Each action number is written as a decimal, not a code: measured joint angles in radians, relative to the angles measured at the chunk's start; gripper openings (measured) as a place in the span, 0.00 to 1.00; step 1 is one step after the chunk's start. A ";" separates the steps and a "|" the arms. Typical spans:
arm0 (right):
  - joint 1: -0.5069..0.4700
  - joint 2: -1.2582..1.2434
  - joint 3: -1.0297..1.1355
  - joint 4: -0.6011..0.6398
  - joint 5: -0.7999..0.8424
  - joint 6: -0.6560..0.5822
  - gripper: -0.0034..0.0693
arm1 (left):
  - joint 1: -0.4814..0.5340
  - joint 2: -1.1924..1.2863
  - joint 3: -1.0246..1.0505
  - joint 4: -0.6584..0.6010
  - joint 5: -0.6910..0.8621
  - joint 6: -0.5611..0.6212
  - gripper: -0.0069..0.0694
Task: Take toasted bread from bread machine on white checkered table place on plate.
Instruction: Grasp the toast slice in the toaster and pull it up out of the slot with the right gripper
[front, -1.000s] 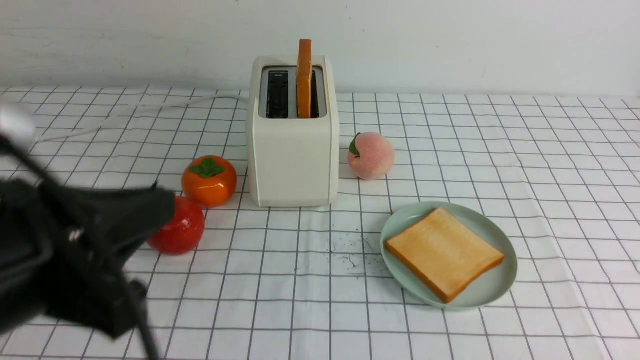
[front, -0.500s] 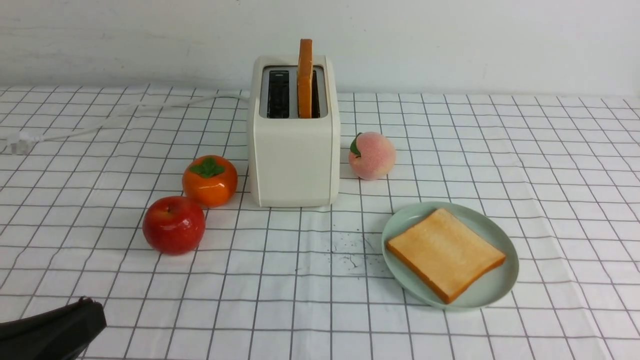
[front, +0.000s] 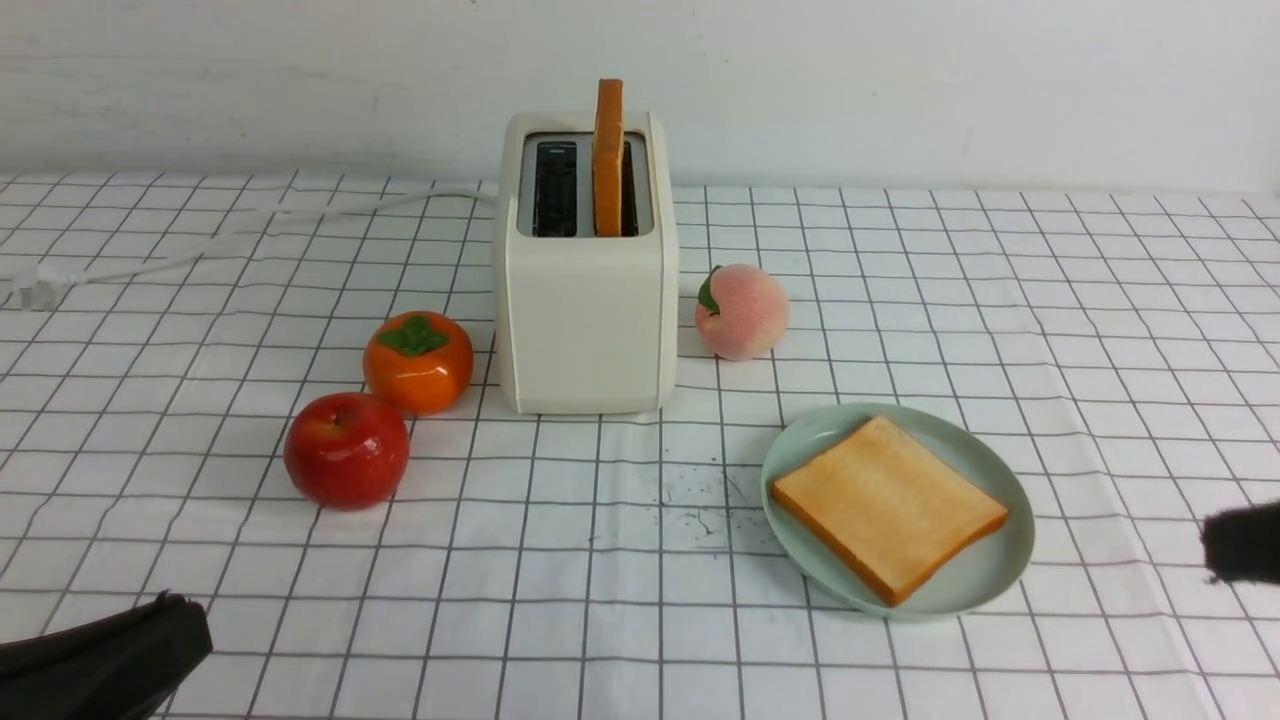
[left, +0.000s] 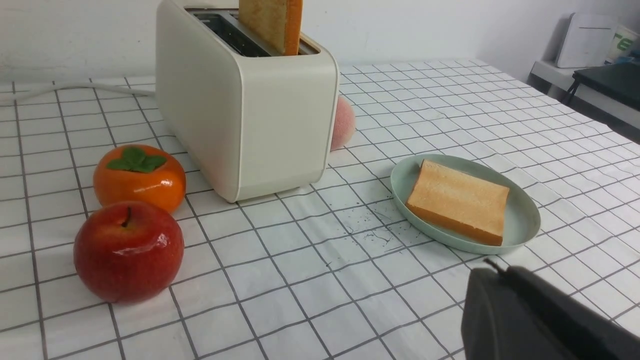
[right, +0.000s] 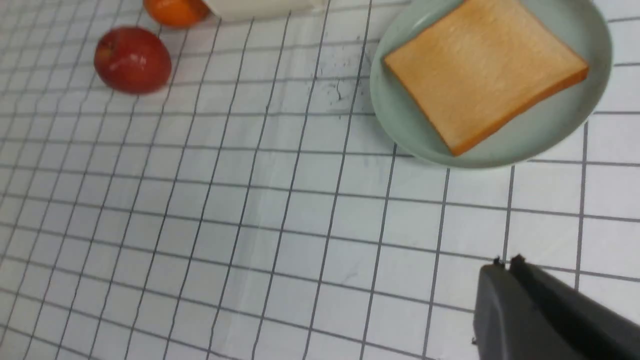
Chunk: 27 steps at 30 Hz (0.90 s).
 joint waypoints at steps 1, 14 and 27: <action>0.002 0.015 -0.012 -0.001 0.006 0.000 0.05 | 0.000 0.000 0.000 0.000 0.000 0.000 0.07; 0.554 0.746 -0.900 -0.479 0.088 0.297 0.06 | 0.000 0.000 0.000 0.003 -0.062 0.000 0.07; 0.658 1.213 -1.462 -0.711 -0.034 0.504 0.53 | 0.000 0.000 0.000 0.003 -0.063 -0.001 0.07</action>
